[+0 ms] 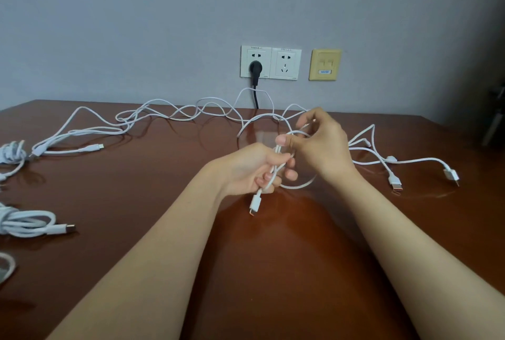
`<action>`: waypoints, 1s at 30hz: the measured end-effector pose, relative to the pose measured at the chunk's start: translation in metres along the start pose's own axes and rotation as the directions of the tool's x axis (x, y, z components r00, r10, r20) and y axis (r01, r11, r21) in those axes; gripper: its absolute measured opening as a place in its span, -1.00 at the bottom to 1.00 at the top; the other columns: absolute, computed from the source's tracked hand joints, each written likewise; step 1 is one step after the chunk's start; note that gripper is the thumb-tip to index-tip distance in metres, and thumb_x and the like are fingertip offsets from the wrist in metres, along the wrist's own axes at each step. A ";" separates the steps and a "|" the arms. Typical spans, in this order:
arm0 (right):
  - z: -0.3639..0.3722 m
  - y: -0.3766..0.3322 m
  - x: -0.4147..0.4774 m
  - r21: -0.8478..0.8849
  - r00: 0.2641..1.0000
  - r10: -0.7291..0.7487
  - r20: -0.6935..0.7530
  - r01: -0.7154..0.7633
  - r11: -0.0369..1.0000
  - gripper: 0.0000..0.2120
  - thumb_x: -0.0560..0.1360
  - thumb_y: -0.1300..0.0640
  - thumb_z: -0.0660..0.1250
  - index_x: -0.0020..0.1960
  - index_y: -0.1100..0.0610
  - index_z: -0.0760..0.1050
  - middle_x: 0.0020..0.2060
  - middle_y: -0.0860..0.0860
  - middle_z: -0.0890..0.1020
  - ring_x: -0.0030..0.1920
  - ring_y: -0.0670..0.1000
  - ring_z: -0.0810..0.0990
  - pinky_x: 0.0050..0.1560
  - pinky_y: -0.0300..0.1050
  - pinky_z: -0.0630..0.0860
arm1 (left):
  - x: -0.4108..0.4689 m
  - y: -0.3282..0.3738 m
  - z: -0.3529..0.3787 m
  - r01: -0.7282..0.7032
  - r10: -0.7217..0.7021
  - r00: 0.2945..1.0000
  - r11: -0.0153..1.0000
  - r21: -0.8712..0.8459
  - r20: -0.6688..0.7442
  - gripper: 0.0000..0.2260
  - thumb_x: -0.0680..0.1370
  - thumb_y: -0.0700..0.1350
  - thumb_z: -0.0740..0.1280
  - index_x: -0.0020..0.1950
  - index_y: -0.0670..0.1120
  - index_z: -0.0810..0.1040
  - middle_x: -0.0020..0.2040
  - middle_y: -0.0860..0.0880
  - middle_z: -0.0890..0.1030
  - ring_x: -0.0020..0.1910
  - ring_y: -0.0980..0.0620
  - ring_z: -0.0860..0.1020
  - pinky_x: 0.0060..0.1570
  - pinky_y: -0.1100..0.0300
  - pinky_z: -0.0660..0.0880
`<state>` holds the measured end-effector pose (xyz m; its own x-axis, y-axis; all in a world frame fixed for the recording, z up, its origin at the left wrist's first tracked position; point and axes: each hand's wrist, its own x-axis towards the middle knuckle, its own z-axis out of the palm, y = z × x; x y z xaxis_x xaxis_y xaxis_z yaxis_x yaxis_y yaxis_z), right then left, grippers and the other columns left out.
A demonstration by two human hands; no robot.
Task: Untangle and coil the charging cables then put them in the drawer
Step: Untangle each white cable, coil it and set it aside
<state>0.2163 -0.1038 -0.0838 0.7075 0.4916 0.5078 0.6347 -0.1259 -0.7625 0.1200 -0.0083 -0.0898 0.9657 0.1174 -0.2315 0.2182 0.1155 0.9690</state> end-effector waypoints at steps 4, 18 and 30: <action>0.000 0.006 0.006 0.128 0.996 0.092 -0.010 -0.090 0.988 -0.78 0.43 0.14 0.43 -0.29 0.03 0.41 -0.44 -0.06 0.45 -0.52 -0.21 0.39 -0.42 -0.37 0.30 | 0.001 -0.001 0.001 -0.016 0.017 0.999 1.000 -0.024 0.047 -0.80 0.63 -0.22 0.05 -0.14 -0.12 0.39 -0.44 0.04 0.46 -0.49 0.17 0.36 -0.51 0.39 0.27; 0.005 0.004 0.003 0.499 0.945 0.196 0.263 -0.307 0.811 -0.78 0.60 0.26 0.13 -0.19 0.17 0.42 -0.66 -0.08 0.38 -0.56 -0.08 0.42 -0.29 -0.17 0.47 | 0.005 0.010 0.005 -0.040 -0.014 0.897 0.993 -0.113 -0.442 -0.72 0.65 -0.19 -0.06 -0.23 -0.06 0.28 -0.42 0.04 0.25 -0.74 0.18 0.07 -0.68 0.47 -0.03; 0.023 -0.001 -0.005 -0.060 0.987 0.024 0.161 -0.014 0.998 -0.77 0.56 0.20 0.17 -0.20 0.12 0.55 -0.67 -0.12 0.39 -0.51 -0.12 0.33 -0.46 -0.36 0.28 | 0.020 -0.001 0.004 -0.329 0.296 0.715 0.942 0.069 -0.634 -0.72 0.66 -0.05 0.04 -0.23 -0.07 0.32 -0.52 0.03 0.28 -0.71 0.17 0.14 -0.62 0.43 0.08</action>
<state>0.2054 -0.0867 -0.0948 0.6630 0.6211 0.4179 0.6421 -0.1847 -0.7441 0.1394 -0.0104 -0.0950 0.6658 0.7431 0.0672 -0.1023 0.0017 0.9948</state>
